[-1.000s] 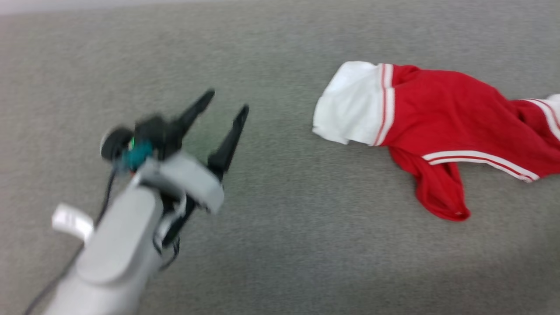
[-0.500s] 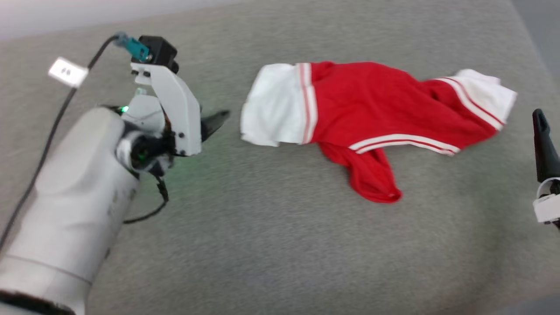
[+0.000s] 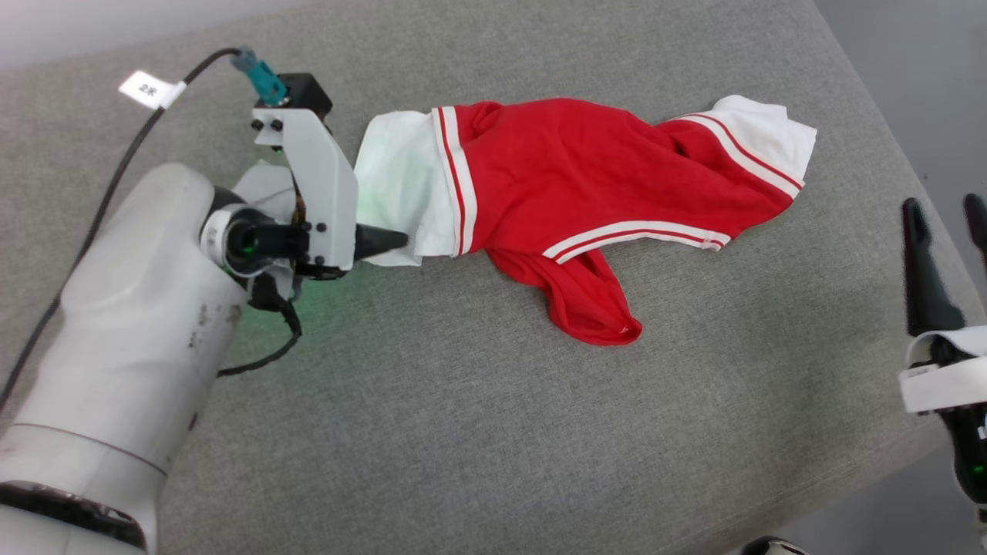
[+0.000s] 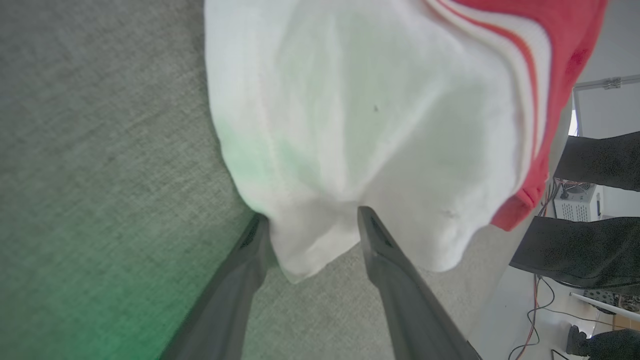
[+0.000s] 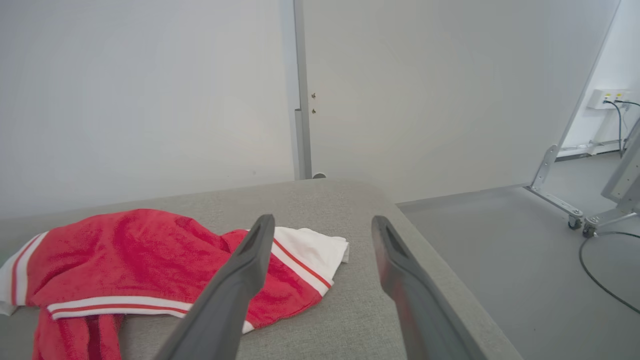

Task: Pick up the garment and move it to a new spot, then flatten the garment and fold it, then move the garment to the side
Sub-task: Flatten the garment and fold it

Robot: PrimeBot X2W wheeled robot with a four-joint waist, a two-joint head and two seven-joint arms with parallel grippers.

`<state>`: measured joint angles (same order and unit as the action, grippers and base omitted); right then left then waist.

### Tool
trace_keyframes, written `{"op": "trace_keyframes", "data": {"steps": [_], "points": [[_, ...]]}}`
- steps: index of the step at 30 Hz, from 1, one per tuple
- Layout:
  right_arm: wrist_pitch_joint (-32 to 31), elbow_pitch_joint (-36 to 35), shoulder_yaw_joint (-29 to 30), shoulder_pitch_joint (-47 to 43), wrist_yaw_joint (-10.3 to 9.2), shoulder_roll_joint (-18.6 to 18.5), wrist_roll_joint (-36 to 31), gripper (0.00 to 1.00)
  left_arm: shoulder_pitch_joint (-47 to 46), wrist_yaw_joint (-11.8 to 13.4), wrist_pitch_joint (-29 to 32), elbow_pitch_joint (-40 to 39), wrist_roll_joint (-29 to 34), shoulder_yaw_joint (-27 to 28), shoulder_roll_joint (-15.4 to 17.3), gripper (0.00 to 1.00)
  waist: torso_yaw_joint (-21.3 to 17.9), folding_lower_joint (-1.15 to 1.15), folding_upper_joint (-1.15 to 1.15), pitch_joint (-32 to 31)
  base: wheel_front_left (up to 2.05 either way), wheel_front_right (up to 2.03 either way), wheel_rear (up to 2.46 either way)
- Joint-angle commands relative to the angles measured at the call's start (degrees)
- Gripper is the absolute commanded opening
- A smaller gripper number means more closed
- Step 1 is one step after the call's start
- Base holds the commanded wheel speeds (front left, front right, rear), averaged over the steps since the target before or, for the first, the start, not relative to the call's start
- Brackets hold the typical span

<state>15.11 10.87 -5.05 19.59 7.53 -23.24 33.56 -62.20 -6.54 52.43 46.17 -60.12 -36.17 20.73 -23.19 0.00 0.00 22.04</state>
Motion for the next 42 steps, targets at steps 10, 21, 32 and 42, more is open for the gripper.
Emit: {"op": "trace_keyframes", "data": {"steps": [10,21,32,42], "points": [[0.04,-6.54,-4.15,-1.93,-0.08,0.75,-1.78,1.0,0.44,-0.21,-3.54,2.79,0.77,-0.13,0.27,0.0,2.5,0.0,0.0,-0.45,0.0,0.0,0.0],[0.04,-7.62,-9.3,-3.97,-0.08,-1.64,-1.88,1.0,3.52,-0.85,-10.02,0.71,-2.18,2.99,3.2,0.0,12.24,0.0,0.0,-5.18,0.0,0.0,0.0],[-0.35,-7.66,-14.96,-3.0,-0.08,-3.77,-0.35,1.0,9.22,0.85,-15.87,0.59,-1.26,4.41,8.35,0.0,17.31,0.0,0.0,-7.61,0.0,0.0,0.0],[-2.21,-5.73,-16.47,-3.38,-0.08,-6.38,0.67,1.0,12.01,0.93,-24.62,-0.91,0.44,4.98,8.85,1.0,18.05,0.0,0.0,-8.51,0.0,0.0,0.0]]}}
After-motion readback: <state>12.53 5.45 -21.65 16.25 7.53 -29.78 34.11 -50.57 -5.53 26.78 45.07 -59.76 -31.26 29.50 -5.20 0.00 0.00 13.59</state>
